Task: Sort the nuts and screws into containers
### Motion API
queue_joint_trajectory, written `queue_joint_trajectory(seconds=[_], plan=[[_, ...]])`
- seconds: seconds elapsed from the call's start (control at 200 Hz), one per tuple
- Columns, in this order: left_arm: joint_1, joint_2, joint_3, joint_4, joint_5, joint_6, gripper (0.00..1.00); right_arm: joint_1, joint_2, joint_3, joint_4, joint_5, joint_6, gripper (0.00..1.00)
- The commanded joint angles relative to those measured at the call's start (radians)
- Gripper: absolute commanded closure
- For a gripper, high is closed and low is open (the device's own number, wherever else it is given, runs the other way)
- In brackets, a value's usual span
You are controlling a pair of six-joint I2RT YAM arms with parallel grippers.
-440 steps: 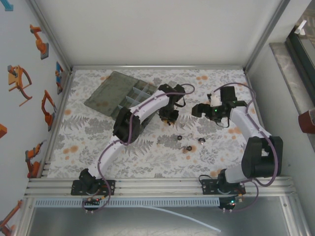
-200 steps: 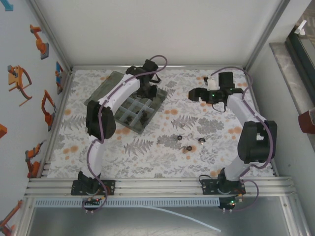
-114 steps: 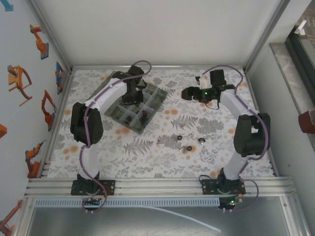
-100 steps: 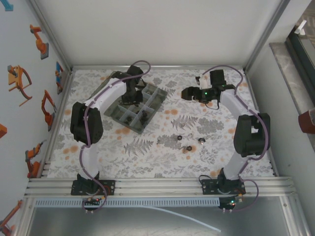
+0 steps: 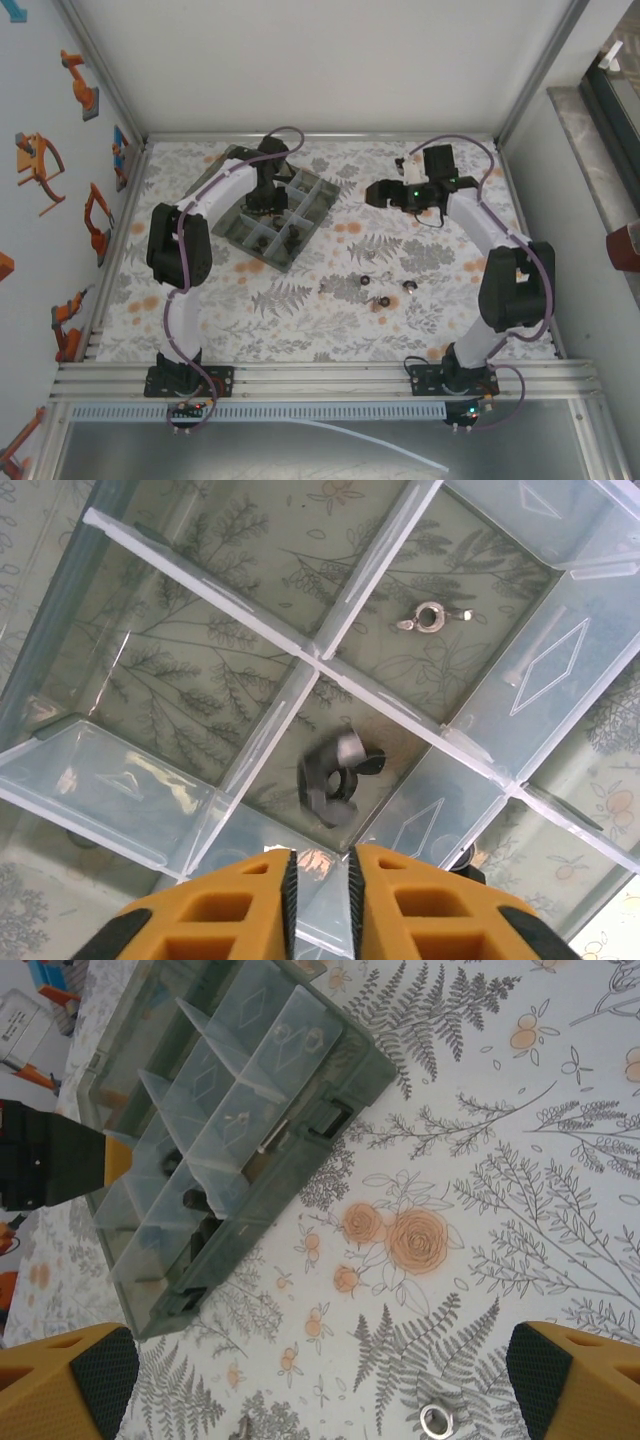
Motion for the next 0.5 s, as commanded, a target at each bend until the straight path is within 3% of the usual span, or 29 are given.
queue_joint_trajectory(seconds=[0.0, 0.29, 0.491], plan=[[0.006, -0.014, -0.026, 0.021, 0.011, 0.014, 0.76, 0.003, -0.077, -0.061, 0.011, 0.027, 0.041, 0.04], [-0.024, -0.099, -0.057, 0.113, 0.038, 0.006, 0.69, 0.005, -0.208, -0.158, -0.054, 0.052, 0.035, 0.04], [-0.147, -0.133, -0.062, 0.160, 0.028, 0.092, 0.58, 0.005, -0.316, -0.218, -0.076, 0.069, -0.009, 0.04]])
